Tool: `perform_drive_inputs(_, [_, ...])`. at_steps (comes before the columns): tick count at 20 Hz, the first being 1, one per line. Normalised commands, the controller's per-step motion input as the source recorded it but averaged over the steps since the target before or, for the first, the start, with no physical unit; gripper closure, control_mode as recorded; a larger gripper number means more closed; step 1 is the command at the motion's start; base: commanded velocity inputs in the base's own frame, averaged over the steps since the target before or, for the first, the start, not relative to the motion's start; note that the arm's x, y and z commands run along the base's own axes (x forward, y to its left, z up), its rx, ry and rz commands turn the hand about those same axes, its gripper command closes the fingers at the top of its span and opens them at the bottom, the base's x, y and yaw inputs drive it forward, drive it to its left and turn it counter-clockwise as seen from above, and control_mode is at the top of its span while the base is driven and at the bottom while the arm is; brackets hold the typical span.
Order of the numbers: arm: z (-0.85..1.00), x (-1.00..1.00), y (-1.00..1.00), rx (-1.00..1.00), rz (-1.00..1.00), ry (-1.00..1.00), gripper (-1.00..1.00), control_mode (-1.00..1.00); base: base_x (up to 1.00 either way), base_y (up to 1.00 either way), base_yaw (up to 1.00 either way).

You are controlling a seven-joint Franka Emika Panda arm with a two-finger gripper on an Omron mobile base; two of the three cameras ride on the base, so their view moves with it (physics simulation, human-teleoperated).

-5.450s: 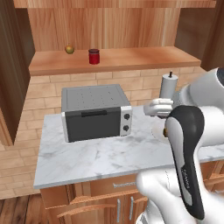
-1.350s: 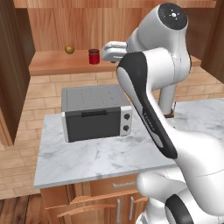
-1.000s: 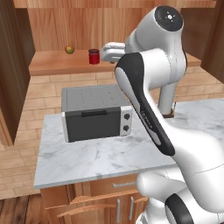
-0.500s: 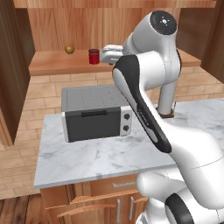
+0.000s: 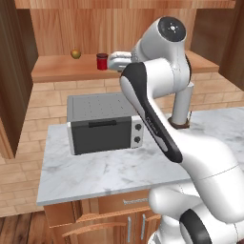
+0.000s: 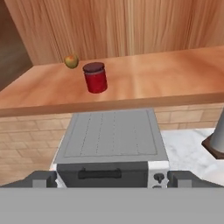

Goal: Pick the avocado and bread from the counter and place them on the plate. Then pick the jam from the cabinet and place it next to the plate. Lastly close the cabinet door.

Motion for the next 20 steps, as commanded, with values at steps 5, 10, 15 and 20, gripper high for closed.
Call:
perform_drive_inputs(5, [-0.1,0.27,0.04,-0.03,0.0,0.02,-1.0,-1.0,0.0,0.0,0.0])
perform_drive_inputs(10, [-0.11,0.3,0.07,-0.03,0.0,0.02,-1.0,-1.0,0.0,0.0,0.0])
perform_drive_inputs(15, [-0.12,0.26,0.03,-0.02,0.0,0.01,-1.0,-1.0,0.0,0.0,0.0])
perform_drive_inputs(20, [-0.06,0.2,0.0,0.0,0.0,0.0,-1.0,-1.0,0.0,0.0,0.0])
